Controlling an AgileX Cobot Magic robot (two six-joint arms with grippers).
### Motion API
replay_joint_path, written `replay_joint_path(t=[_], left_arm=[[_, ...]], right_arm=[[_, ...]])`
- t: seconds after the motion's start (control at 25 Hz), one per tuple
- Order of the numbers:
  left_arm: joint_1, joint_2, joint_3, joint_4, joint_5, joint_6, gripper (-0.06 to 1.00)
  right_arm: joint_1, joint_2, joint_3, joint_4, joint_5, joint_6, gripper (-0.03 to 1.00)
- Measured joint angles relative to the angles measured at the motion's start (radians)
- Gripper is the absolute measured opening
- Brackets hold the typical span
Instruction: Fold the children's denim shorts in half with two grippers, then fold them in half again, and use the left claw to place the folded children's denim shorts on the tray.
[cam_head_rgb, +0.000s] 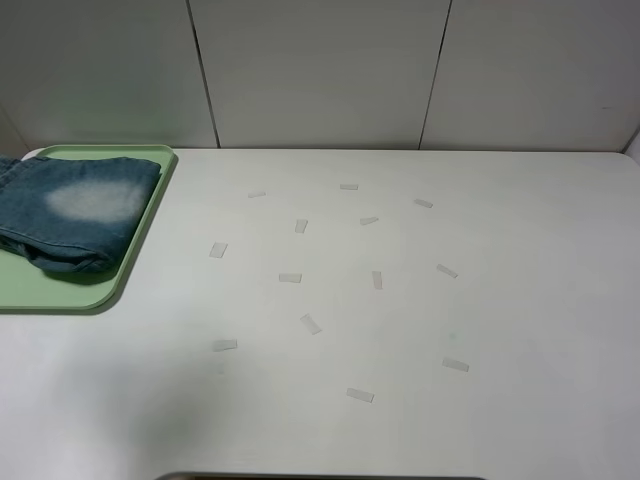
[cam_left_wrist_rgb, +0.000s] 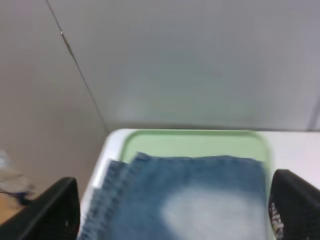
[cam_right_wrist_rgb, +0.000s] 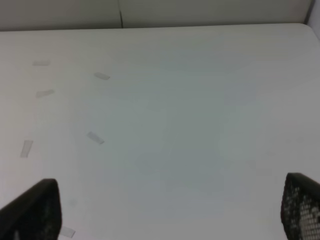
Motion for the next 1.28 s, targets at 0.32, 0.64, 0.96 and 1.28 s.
replay_joint_path(t=[0.32,0.64,0.96,1.28], left_arm=[[0.000,-0.432,0.095,-0.183,0.323,0.161,0.88],[0.000,-0.754,0.099,-0.248,0.660,0.198,0.89],[-0.005,-0.866,0.110,-0.315,0.866,0.218,0.89],[-0.042,-0.866,0.238,-0.359,0.846,0.237,0.89]], right_arm=[[0.000,0.000,0.000,0.000,0.000,0.000,0.66],[0.000,0.000,0.000,0.000,0.000,0.000,0.66],[0.000,0.000,0.000,0.000,0.000,0.000,0.66],[0.000,0.000,0.000,0.000,0.000,0.000,0.66]])
